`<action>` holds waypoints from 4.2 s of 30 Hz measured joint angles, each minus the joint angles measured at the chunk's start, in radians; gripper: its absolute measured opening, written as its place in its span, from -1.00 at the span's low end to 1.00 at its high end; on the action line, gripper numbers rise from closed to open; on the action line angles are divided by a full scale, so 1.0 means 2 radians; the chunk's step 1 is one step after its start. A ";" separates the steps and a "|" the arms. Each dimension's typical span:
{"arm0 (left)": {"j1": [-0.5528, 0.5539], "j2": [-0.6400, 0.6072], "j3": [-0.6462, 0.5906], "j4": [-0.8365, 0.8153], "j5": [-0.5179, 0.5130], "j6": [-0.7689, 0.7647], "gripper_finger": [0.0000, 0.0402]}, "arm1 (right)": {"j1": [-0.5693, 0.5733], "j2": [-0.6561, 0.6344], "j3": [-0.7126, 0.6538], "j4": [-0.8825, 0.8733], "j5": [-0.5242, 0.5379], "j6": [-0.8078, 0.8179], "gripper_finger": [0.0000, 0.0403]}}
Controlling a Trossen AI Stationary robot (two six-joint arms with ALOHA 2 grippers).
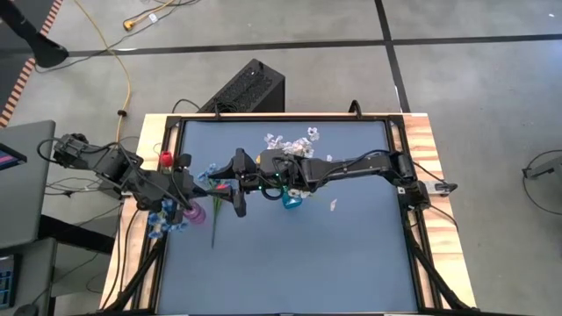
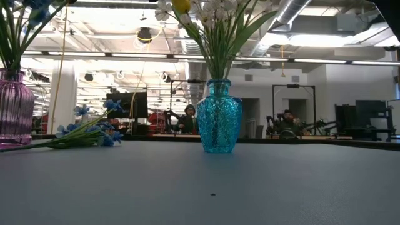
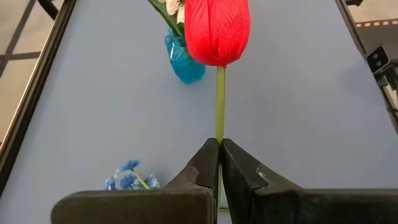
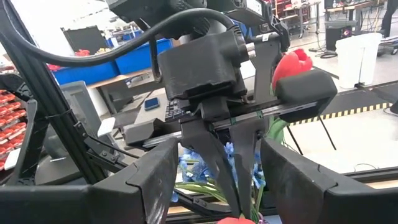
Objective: Sort flowers into vase by color
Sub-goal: Put the red tulip into the purple vase, then put the blue flowers into the purple vase
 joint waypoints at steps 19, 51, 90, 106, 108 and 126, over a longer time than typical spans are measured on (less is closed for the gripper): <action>0.000 0.000 0.000 -0.035 -0.014 -0.042 -1.00 | 0.000 0.000 0.000 0.000 -0.001 0.000 0.27; -0.100 -0.069 -0.083 0.000 -0.144 -0.121 -1.00 | -0.003 0.000 0.000 0.000 -0.014 0.018 0.27; -0.123 -0.149 -0.076 0.051 -0.076 -0.114 -0.30 | -0.002 0.000 0.000 0.000 -0.040 0.031 0.27; -0.124 -0.151 0.068 0.180 -0.079 0.047 -0.20 | -0.003 -0.013 0.000 -0.002 -0.039 0.031 0.27; -0.124 -0.151 0.085 0.179 -0.081 0.063 -0.20 | 0.000 -0.019 -0.001 -0.008 -0.039 0.031 0.27; -0.123 -0.157 0.112 0.073 -0.172 0.077 -0.20 | 0.144 -0.039 0.134 -0.301 0.032 0.125 0.19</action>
